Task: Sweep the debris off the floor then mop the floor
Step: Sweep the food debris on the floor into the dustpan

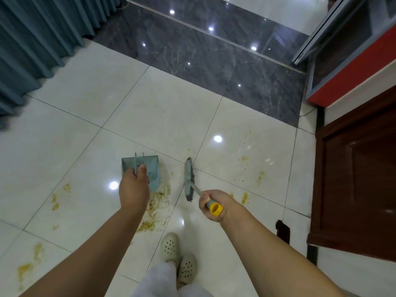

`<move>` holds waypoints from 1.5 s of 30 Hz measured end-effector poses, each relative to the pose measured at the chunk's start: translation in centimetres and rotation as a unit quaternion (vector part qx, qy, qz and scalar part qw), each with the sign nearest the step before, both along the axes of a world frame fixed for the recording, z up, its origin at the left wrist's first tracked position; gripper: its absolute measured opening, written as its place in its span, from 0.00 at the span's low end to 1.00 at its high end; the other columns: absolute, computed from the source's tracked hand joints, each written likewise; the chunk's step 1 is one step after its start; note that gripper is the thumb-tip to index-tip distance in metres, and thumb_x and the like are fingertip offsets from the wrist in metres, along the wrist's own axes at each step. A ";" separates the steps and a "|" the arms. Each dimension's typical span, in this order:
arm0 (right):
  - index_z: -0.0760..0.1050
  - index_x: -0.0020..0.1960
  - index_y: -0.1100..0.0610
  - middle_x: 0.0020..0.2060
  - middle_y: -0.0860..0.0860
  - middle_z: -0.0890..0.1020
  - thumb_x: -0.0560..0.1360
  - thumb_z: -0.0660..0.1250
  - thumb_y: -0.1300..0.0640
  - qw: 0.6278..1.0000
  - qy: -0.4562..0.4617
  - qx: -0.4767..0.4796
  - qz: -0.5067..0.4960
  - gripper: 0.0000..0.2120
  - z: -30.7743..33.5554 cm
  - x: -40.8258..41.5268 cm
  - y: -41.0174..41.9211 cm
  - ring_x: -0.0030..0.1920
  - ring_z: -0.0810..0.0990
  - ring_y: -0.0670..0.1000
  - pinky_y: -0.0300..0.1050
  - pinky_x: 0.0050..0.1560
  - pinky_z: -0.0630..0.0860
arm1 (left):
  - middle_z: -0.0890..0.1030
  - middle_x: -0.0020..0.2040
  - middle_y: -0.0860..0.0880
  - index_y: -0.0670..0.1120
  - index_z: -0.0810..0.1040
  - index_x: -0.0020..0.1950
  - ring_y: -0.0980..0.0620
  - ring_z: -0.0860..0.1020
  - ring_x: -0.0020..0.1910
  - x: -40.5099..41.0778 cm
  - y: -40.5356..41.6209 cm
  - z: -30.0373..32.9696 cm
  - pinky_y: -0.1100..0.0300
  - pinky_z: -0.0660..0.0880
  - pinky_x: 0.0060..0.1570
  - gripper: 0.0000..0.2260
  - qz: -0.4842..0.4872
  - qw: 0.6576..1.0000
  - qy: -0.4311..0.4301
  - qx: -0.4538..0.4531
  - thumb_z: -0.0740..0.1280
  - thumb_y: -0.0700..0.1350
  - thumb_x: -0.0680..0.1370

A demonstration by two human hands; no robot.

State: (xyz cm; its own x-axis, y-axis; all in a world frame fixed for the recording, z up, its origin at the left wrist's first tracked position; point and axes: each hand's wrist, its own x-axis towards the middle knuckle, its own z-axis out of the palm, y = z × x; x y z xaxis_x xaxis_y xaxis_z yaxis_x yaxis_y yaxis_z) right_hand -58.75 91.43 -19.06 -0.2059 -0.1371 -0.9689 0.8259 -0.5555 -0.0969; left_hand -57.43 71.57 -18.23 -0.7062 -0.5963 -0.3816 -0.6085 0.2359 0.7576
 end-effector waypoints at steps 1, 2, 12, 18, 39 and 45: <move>0.66 0.41 0.63 0.18 0.55 0.69 0.79 0.53 0.69 1.000 -0.003 -0.013 0.009 0.09 0.0 -0.2 -0.9 0.13 0.65 0.47 0.31 0.14 0.65 | 0.78 0.38 0.42 0.38 0.74 0.46 0.44 0.76 0.37 -0.2 -0.5 0.0 0.58 0.67 0.30 0.19 0.001 1.000 0.000 -0.004 0.55 0.53 0.82; 0.67 0.42 0.63 0.18 0.55 0.69 0.79 0.54 0.68 1.000 -0.005 -0.021 0.018 0.08 0.0 -0.4 -1.7 0.13 0.65 0.47 0.31 0.14 0.65 | 0.77 0.39 0.42 0.38 0.74 0.46 0.44 0.76 0.38 -0.4 -1.0 0.1 0.58 0.67 0.31 0.19 0.002 1.000 -0.002 -0.007 0.55 0.52 0.82; 0.67 0.43 0.64 0.19 0.54 0.69 0.78 0.53 0.69 0.998 0.003 -0.012 0.056 0.07 1.8 -2.3 -3.8 0.14 0.65 0.46 0.31 0.14 0.66 | 0.79 0.46 0.39 0.36 0.74 0.49 0.40 0.79 0.46 -2.8 -4.2 1.5 0.45 0.78 0.48 0.19 0.031 0.999 -0.009 -0.011 0.55 0.52 0.82; 0.65 0.47 0.63 0.19 0.54 0.66 0.79 0.53 0.68 0.998 0.029 0.046 0.020 0.05 1.3 -5.1 1.2 0.13 0.64 0.46 0.30 0.15 0.65 | 0.79 0.46 0.39 0.38 0.73 0.51 0.40 0.79 0.47 -3.9 -3.9 2.4 0.44 0.78 0.49 0.18 0.038 0.999 -0.009 -0.008 0.55 0.53 0.82; 0.65 0.43 0.63 0.33 0.55 0.65 0.77 0.51 0.71 0.975 0.031 0.129 0.179 0.08 -2.8 -21.5 4.4 0.11 0.64 0.46 0.29 0.15 0.65 | 0.78 0.39 0.42 0.40 0.74 0.45 0.42 0.76 0.38 -12.2 0.1 1.2 0.50 0.74 0.41 0.18 0.151 0.988 -0.016 -0.017 0.55 0.53 0.81; 0.65 0.42 0.63 0.33 0.55 0.66 0.79 0.55 0.69 0.961 0.013 0.097 0.258 0.07 -2.2 -20.3 -0.1 0.10 0.63 0.47 0.30 0.15 0.67 | 0.78 0.41 0.42 0.41 0.73 0.45 0.42 0.76 0.39 -13.7 0.0 1.2 0.55 0.71 0.38 0.17 0.170 0.985 -0.023 -0.028 0.55 0.53 0.82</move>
